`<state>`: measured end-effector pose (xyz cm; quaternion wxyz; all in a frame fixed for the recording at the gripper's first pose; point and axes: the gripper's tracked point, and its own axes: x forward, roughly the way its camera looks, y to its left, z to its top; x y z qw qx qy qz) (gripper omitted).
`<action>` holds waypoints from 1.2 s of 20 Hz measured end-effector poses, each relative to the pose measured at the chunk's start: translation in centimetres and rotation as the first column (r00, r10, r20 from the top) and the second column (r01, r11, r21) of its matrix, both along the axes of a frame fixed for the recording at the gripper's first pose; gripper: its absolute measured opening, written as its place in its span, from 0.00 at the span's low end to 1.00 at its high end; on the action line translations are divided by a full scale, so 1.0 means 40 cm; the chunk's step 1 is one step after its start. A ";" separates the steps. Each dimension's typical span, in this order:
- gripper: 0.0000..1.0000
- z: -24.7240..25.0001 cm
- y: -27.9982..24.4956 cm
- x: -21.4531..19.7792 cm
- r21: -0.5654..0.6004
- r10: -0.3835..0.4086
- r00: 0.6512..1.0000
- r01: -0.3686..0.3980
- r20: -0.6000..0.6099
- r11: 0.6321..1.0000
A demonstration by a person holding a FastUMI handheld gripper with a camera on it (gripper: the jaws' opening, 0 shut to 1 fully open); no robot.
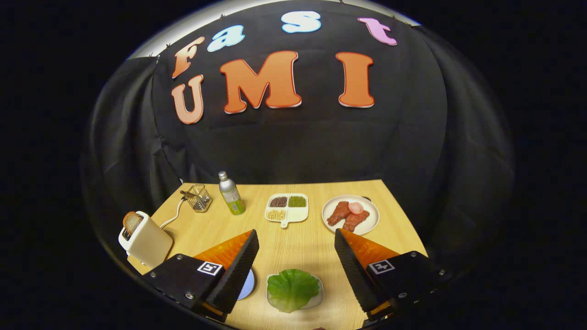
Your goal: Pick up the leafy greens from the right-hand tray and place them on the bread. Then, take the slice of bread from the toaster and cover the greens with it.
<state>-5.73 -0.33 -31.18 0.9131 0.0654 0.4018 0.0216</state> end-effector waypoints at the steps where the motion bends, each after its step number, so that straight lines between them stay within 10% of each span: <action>1: 0.99 -0.031 0.006 -0.016 0.003 0.008 0.999 -0.008 -0.042 1.000; 24: 0.90 -0.476 0.099 -0.270 0.045 0.117 0.792 -0.113 -0.600 0.993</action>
